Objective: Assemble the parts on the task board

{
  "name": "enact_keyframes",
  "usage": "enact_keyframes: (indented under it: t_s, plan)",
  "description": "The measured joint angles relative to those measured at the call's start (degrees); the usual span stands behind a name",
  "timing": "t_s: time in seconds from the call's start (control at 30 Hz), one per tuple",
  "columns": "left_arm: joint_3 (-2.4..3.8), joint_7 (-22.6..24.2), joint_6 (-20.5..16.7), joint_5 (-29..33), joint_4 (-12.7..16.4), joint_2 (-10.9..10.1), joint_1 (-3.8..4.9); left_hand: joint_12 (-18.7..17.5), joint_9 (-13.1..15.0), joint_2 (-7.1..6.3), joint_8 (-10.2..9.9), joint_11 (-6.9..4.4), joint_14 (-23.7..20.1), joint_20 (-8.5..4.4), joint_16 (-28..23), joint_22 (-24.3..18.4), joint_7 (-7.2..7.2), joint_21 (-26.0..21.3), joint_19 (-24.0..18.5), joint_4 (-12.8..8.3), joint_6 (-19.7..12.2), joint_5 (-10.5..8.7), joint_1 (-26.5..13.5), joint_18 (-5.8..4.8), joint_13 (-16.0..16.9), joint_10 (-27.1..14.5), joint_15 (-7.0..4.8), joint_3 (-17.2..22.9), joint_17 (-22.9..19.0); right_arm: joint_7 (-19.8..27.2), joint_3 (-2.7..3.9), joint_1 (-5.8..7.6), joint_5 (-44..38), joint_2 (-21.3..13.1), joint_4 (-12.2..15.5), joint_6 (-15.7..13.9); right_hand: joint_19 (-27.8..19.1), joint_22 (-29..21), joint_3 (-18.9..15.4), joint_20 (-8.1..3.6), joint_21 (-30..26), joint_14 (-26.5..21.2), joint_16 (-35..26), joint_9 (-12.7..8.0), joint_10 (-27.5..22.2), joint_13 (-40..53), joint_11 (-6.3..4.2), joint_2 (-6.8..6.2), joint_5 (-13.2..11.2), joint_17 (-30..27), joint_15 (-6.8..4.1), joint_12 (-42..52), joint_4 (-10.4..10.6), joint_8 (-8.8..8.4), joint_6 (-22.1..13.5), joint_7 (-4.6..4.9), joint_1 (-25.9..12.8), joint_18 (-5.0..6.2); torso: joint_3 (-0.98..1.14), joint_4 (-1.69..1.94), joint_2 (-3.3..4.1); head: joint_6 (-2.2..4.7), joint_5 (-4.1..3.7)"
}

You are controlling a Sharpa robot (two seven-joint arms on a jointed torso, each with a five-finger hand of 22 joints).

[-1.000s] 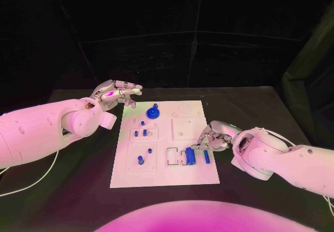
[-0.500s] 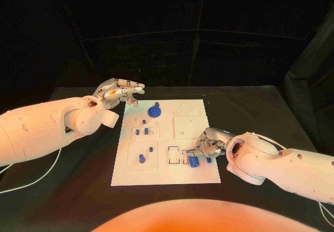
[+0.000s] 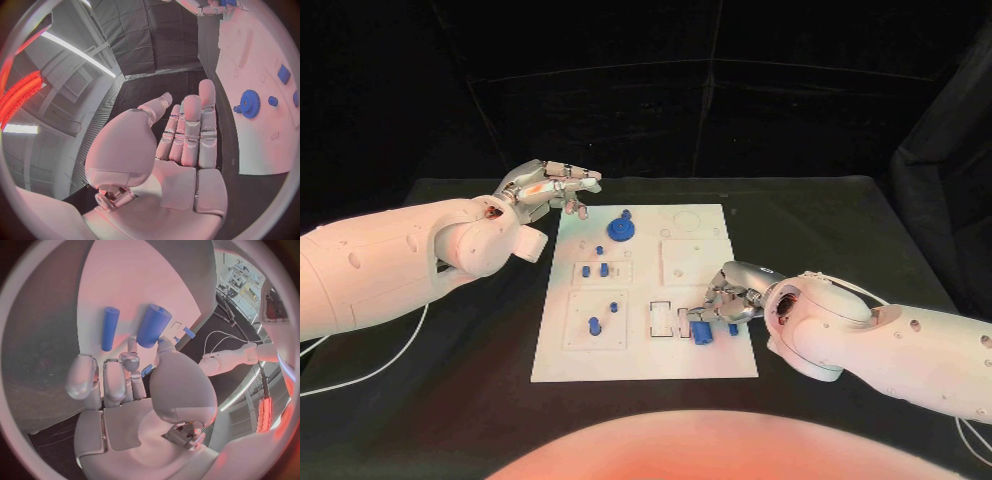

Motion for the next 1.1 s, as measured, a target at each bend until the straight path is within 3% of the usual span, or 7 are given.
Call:
enact_keyframes:
  t_s: [0.27, 0.47, 0.93, 1.1]
  plan:
    - [0.00, -0.08, 0.10, 0.00, -0.02, -0.09, 0.00, 0.00, 0.00, 0.00, 0.00, 0.00, 0.00, 0.00, 0.00, 0.00, 0.00, 0.00, 0.00, 0.00, 0.00, 0.00, 0.00, 0.00, 0.00, 0.00, 0.00, 0.00, 0.00, -1.02, -0.12, -0.32, -4.18, -0.07, 0.69, -0.16, -0.19, -0.18, -1.77, 0.19, 0.00, 0.00, -0.28, 0.74, -0.20, -0.08, 0.21, -0.88, -1.23, -0.07, 0.00, -0.53, 0.35, 0.52, -0.39, -0.36, -0.26, 0.00, 0.03, -0.03, 0.01, -0.01, -0.07]
    - [-0.01, -0.15, 0.15, 0.00, -0.07, -0.12, -0.01, 0.00, 0.00, 0.00, 0.11, 0.00, -0.12, 0.00, 0.00, -0.01, 0.00, 0.00, 0.00, 0.00, 0.00, 0.00, 0.00, 0.00, 0.01, 0.00, 0.12, 0.00, -0.05, -1.80, -0.24, -0.47, -6.75, -0.40, 1.23, -0.68, -0.19, -0.24, -2.15, 0.19, 0.00, 0.00, -0.28, 1.14, -0.20, 0.05, 0.21, -1.37, -1.99, 0.00, 0.00, -0.75, 0.41, 1.01, -1.36, 0.22, -0.75, 0.00, 0.03, -0.05, 0.04, 0.03, -0.12]
    - [-0.02, -0.32, 0.32, 0.00, -0.20, -0.11, -0.08, 0.00, 0.00, 0.00, 0.23, 0.00, -0.20, 0.00, 0.00, -0.05, 0.00, 0.00, 0.00, 0.00, 0.00, 0.00, 0.00, 0.00, -0.04, 0.00, 0.20, 0.00, -0.26, -2.40, -0.42, -0.70, -9.20, -1.06, 1.96, -1.29, -0.19, -0.13, -2.29, 0.19, 0.00, 0.00, -0.28, 1.73, -0.41, 0.07, 0.00, -2.28, -2.20, 0.21, 0.00, -1.12, 0.55, 1.67, -1.83, 0.53, -1.66, 0.00, 0.01, -0.07, 0.02, 0.19, -0.37]
    - [-0.03, -0.41, 0.39, 0.00, -0.21, -0.14, -0.09, 0.00, 0.00, 0.00, 0.23, 0.00, -0.20, 0.00, 0.00, -0.05, 0.00, 0.00, 0.00, 0.00, 0.00, 0.00, 0.00, 0.00, -0.04, 0.00, 0.20, 0.00, -0.26, -2.70, -0.45, -0.74, -9.38, -1.43, 2.26, -1.22, -0.18, 0.05, -3.18, 0.19, 0.00, 0.00, -0.28, 2.38, -0.41, 0.25, 0.00, -3.65, -3.11, 0.54, 0.00, -1.12, 0.65, 2.62, -2.03, 0.18, -5.22, 0.00, -0.04, -0.03, -0.01, 0.21, -0.36]
